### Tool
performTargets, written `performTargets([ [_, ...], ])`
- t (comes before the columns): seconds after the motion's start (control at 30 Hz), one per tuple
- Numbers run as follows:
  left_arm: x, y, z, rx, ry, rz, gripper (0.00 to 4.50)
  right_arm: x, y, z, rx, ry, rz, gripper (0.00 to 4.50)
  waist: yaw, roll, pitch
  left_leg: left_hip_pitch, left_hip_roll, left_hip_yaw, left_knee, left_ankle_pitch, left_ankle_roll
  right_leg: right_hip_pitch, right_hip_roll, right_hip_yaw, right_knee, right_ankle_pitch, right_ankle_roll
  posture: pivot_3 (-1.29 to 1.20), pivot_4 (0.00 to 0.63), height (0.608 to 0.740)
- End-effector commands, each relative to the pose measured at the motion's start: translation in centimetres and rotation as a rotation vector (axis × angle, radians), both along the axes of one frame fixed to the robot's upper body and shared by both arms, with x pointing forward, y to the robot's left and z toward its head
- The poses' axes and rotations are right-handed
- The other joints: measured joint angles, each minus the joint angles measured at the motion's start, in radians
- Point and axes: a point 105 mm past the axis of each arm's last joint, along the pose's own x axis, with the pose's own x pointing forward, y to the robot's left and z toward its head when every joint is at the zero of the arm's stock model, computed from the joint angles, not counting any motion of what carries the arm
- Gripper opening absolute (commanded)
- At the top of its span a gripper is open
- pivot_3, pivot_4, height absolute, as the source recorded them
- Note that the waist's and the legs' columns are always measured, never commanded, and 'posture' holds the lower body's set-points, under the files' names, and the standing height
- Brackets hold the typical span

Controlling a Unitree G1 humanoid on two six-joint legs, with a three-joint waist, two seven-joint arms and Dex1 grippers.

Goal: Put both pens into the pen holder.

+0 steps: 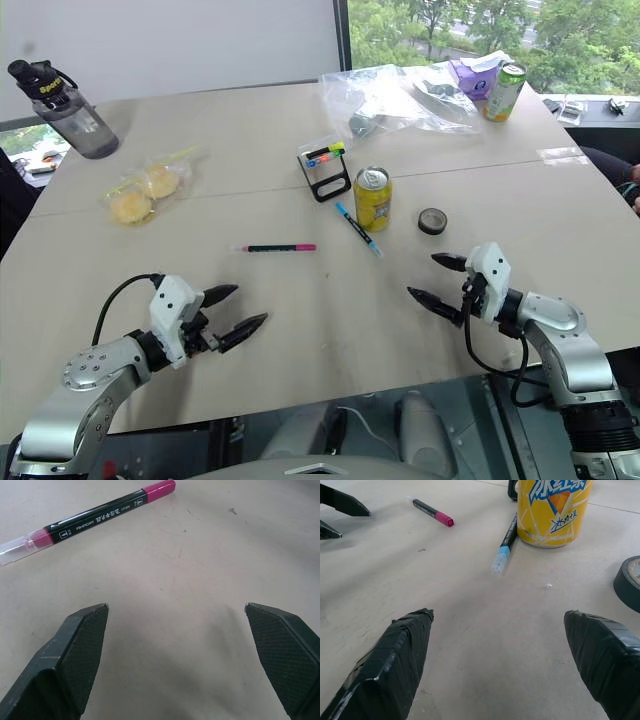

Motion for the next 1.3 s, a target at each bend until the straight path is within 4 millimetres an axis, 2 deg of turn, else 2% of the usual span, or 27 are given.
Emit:
performTargets([
  [0.03,0.3,0.1,0.6,0.008,-0.039,-0.006,4.5,0.2,0.3,1.4,0.012,-0.059,0.011,4.46,0.0,0.0,0.0,0.0,0.0,0.0,0.0,0.0,0.0,0.0,0.0,0.0,0.0,0.0,0.0,0.0,0.15,0.74],
  [0.77,1.2,0.0,0.9,0.017,-0.078,-0.021,4.5,1.6,0.3,1.6,0.033,-0.073,-0.059,4.46,-0.001,0.0,0.0,0.0,0.0,0.0,0.0,0.0,0.0,0.0,0.0,0.0,0.0,0.0,0.0,0.0,0.15,0.74],
  [1.0,1.2,-0.5,2.8,-0.141,-0.067,-0.083,4.5,5.6,1.5,2.9,0.059,-0.171,-0.235,4.46,-0.003,0.0,0.0,0.0,0.0,0.0,0.0,0.0,0.0,0.0,0.0,0.0,0.001,0.0,0.0,0.0,0.15,0.74],
  [1.13,1.3,-0.9,5.3,-0.203,-0.117,-0.141,4.5,8.2,3.7,3.6,0.089,-0.199,-0.312,4.46,-0.004,0.0,0.0,0.0,0.0,0.0,0.0,0.0,0.0,-0.001,0.001,0.0,0.0,0.0,0.0,0.0,0.15,0.74],
  [1.3,1.1,-1.2,7.6,-0.243,-0.145,-0.21,4.5,9.8,6.8,4.6,0.131,-0.21,-0.271,4.46,-0.009,0.0,0.0,0.0,0.0,0.001,0.0,0.0,0.0,-0.002,0.001,0.0,0.001,0.0,0.0,0.0,0.15,0.74],
])
